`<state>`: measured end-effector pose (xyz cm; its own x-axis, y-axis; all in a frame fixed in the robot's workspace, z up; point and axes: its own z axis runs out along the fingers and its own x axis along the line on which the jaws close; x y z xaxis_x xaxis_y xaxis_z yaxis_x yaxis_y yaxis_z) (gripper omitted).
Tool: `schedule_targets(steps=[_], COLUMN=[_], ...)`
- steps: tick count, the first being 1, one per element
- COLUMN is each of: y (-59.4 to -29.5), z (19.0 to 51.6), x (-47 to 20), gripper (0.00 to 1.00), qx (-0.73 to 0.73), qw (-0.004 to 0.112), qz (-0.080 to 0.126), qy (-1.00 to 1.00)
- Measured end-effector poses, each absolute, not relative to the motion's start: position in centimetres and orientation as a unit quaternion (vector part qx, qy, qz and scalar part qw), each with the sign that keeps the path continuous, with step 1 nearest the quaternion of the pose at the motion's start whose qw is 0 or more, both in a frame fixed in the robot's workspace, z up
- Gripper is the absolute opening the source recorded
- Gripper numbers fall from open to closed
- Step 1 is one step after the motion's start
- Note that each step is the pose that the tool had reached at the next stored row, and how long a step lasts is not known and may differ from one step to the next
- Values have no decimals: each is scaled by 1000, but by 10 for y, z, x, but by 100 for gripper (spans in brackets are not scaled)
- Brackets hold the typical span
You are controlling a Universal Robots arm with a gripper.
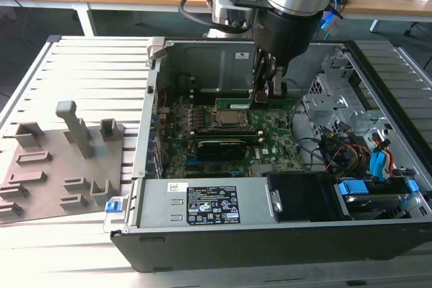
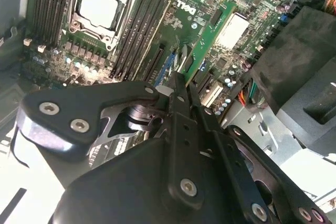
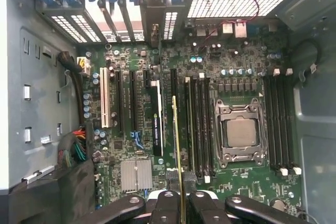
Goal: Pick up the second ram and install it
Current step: 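Insert the second ram into the second slot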
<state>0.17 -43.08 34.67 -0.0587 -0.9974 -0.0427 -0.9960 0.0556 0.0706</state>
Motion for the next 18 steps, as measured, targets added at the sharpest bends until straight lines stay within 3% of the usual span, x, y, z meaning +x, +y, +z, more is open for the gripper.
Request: schedule_targets(steps=[18], y=[-430], z=[330], x=[2], gripper=[14], qx=[686], qw=[9], qz=[-40], qy=[-726])
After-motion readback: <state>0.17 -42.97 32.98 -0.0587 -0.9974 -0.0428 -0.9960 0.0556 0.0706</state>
